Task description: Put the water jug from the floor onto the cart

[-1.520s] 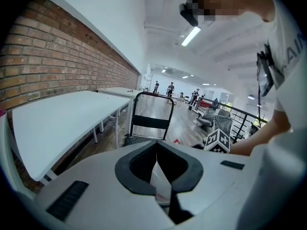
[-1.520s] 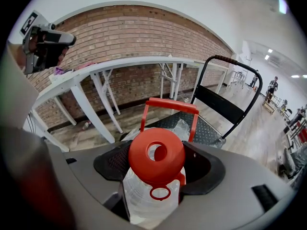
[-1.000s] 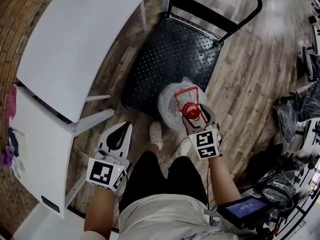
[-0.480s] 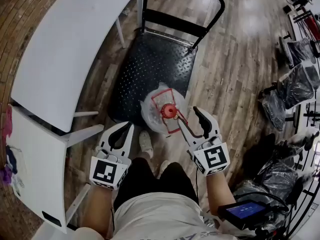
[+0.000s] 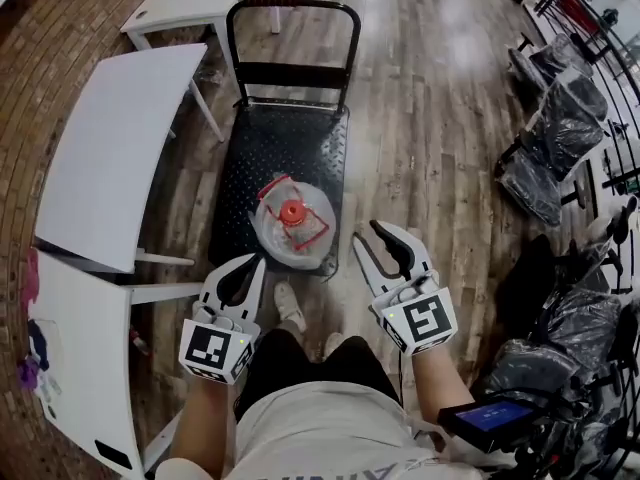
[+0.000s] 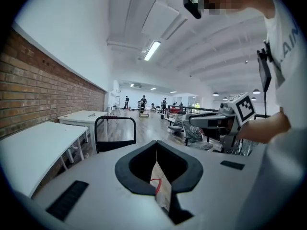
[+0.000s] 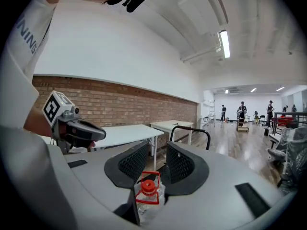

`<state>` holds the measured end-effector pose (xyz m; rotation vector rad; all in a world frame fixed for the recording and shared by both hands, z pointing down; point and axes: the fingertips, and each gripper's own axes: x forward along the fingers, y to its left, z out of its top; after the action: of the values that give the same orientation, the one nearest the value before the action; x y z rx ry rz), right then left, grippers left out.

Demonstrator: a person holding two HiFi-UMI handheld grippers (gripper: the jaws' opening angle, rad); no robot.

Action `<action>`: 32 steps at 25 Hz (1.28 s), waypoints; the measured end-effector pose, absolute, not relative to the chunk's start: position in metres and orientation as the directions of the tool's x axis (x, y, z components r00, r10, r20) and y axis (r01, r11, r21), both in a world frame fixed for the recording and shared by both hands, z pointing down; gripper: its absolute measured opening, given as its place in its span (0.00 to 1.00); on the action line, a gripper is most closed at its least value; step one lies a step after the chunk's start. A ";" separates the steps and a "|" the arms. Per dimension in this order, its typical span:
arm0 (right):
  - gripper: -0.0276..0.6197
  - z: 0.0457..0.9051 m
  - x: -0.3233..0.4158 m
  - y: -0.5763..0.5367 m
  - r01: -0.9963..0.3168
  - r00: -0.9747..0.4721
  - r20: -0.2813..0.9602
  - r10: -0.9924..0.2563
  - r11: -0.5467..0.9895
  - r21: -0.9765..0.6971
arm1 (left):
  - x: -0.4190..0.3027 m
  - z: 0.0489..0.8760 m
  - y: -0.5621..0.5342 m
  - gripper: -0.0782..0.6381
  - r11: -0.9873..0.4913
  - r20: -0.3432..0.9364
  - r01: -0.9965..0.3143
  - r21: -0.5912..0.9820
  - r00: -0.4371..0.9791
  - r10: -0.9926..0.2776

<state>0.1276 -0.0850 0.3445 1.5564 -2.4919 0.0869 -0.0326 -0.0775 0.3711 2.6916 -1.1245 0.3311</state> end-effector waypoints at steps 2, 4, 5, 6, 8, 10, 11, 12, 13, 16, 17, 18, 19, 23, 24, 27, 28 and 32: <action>0.23 0.328 0.138 -0.070 -0.904 -0.410 0.155 -0.899 0.422 0.059 | -0.024 0.359 -0.065 0.11 -0.707 0.265 -0.704 0.070 0.697 -0.667; 0.22 0.316 0.145 -0.050 -0.908 -0.406 0.126 -0.905 0.415 0.062 | -0.018 0.349 -0.046 0.11 -0.715 0.258 -0.697 0.051 0.701 -0.665; 0.21 0.311 0.148 -0.038 -0.908 -0.406 0.118 -0.906 0.415 0.064 | -0.016 0.343 -0.035 0.11 -0.717 0.255 -0.695 0.048 0.703 -0.664; 0.20 0.307 0.152 -0.027 -0.908 -0.406 0.112 -0.907 0.414 0.064 | -0.014 0.338 -0.024 0.11 -0.718 0.250 -0.694 0.049 0.704 -0.664; 0.18 0.300 0.158 -0.009 -0.911 -0.402 0.097 -0.911 0.408 0.057 | -0.011 0.329 -0.005 0.11 -0.717 0.242 -0.695 0.053 0.706 -0.666; 0.16 0.295 0.163 0.004 -0.917 -0.392 0.085 -0.916 0.396 0.044 | -0.010 0.322 0.009 0.11 -0.714 0.237 -0.698 0.061 0.704 -0.669; 0.15 0.292 0.166 0.009 -0.921 -0.385 0.081 -0.919 0.389 0.036 | -0.009 0.319 0.017 0.11 -0.713 0.235 -0.698 0.063 0.705 -0.669; 0.14 0.290 0.169 0.015 -0.925 -0.377 0.078 -0.923 0.380 0.026 | -0.008 0.315 0.024 0.11 -0.714 0.233 -0.697 0.063 0.706 -0.668; 0.13 0.287 0.170 0.020 -0.928 -0.370 0.073 -0.926 0.372 0.015 | -0.008 0.312 0.030 0.11 -0.717 0.232 -0.694 0.061 0.709 -0.666; 0.12 0.278 0.170 0.030 -0.934 -0.356 0.057 -0.933 0.357 0.008 | -0.009 0.299 0.037 0.11 -0.724 0.217 -0.688 0.053 0.715 -0.664; 0.11 0.275 0.169 0.032 -0.934 -0.356 0.054 -0.933 0.357 0.013 | -0.009 0.294 0.037 0.11 -0.724 0.206 -0.687 0.053 0.717 -0.666; 0.10 0.272 0.167 0.034 -0.934 -0.356 0.054 -0.933 0.358 0.019 | -0.010 0.289 0.038 0.11 -0.725 0.196 -0.687 0.052 0.719 -0.667; 0.09 0.270 0.164 0.036 -0.933 -0.357 0.055 -0.932 0.359 0.024 | -0.012 0.285 0.039 0.11 -0.726 0.187 -0.686 0.049 0.721 -0.668; 0.07 0.262 0.144 0.036 -0.929 -0.364 0.068 -0.929 0.367 0.048 | -0.025 0.268 0.040 0.11 -0.725 0.150 -0.688 0.030 0.720 -0.677; 0.06 0.260 0.136 0.035 -0.926 -0.367 0.073 -0.927 0.371 0.062 | -0.031 0.266 0.039 0.11 -0.721 0.140 -0.692 0.030 0.717 -0.683; 0.05 0.254 0.107 0.035 -0.917 -0.374 0.085 -0.923 0.382 0.111 | -0.055 0.262 0.036 0.11 -0.704 0.120 -0.709 0.039 0.703 -0.701; 0.05 0.253 0.097 0.035 -0.915 -0.376 0.088 -0.922 0.385 0.121 | -0.063 0.262 0.035 0.11 -0.700 0.117 -0.713 0.042 0.700 -0.705; 0.05 0.250 0.062 0.037 -0.914 -0.372 0.104 -0.922 0.383 0.130 | -0.095 0.259 0.034 0.11 -0.709 0.113 -0.705 0.029 0.707 -0.699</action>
<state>0.0618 0.0373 0.2499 1.6597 -2.4767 -0.0758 -0.0946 0.0339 0.2591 2.8373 -1.1685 0.1437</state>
